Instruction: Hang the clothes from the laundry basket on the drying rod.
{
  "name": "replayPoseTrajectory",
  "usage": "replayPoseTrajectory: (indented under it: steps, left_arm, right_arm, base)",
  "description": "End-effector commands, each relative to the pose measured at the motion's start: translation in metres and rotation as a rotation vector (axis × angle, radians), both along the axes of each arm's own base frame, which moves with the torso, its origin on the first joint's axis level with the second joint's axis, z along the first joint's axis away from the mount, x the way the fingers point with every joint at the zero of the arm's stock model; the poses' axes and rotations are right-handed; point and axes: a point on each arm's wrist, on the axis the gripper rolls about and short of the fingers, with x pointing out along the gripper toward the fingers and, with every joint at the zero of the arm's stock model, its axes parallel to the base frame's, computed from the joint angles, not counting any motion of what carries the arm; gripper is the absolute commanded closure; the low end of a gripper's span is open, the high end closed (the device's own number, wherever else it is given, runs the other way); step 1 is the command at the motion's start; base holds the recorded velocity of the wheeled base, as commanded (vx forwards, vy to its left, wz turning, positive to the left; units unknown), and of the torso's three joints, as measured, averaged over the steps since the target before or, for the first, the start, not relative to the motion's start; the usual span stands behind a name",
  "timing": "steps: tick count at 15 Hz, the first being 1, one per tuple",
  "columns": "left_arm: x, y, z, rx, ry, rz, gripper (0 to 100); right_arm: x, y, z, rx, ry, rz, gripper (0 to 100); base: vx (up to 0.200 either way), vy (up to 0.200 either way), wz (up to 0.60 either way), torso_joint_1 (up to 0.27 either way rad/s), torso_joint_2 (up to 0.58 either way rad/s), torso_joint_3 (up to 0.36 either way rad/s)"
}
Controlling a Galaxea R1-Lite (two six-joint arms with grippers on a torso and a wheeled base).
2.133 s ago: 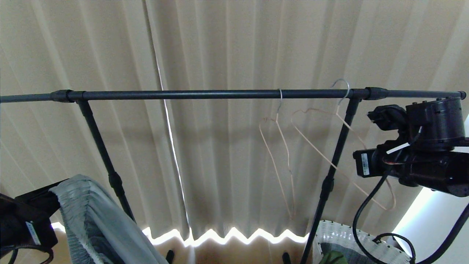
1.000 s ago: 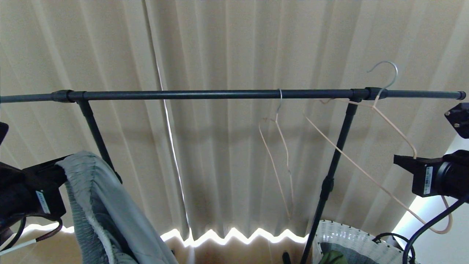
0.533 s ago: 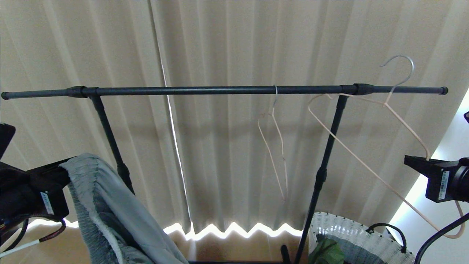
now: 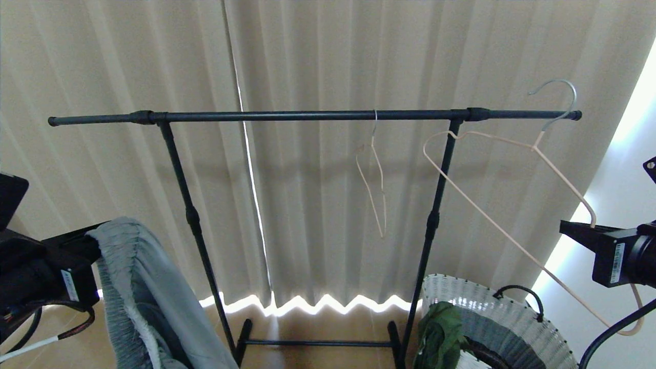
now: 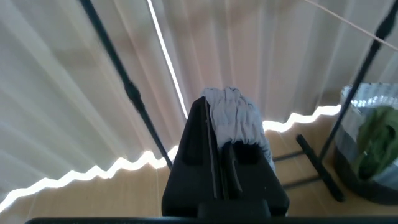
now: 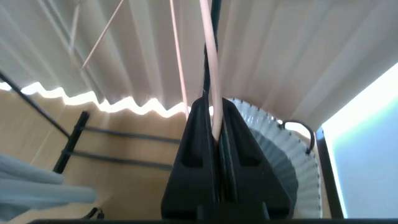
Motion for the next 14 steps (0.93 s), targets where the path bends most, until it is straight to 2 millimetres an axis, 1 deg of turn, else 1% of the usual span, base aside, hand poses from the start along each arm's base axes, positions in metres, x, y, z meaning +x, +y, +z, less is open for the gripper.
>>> replayPoseTrajectory:
  steps: [1, 7, 14]
  left_arm:
    - [0.0004, -0.0001, -0.0002, 0.001, 0.001, 0.0, 100]
    - [0.0032, -0.0007, -0.0017, 0.004, 0.013, 0.0, 100]
    - [0.0032, -0.0007, -0.0017, 0.003, 0.013, 0.0, 100]
  right_arm:
    - [0.0011, 0.0005, -0.0005, -0.001, 0.002, 0.0, 100]
    - [0.0018, 0.0012, -0.0003, 0.006, 0.003, 0.018, 100]
    - [0.0025, 0.0025, 0.0017, 0.03, 0.002, 0.063, 100]
  base:
    - [0.0, 0.0, 0.0, 0.0, 0.0, 0.0]
    - [0.0, 0.0, 0.0, 0.0, 0.0, 0.0]
    - [0.0, 0.2, 0.0, 0.004, 0.0, 0.002]
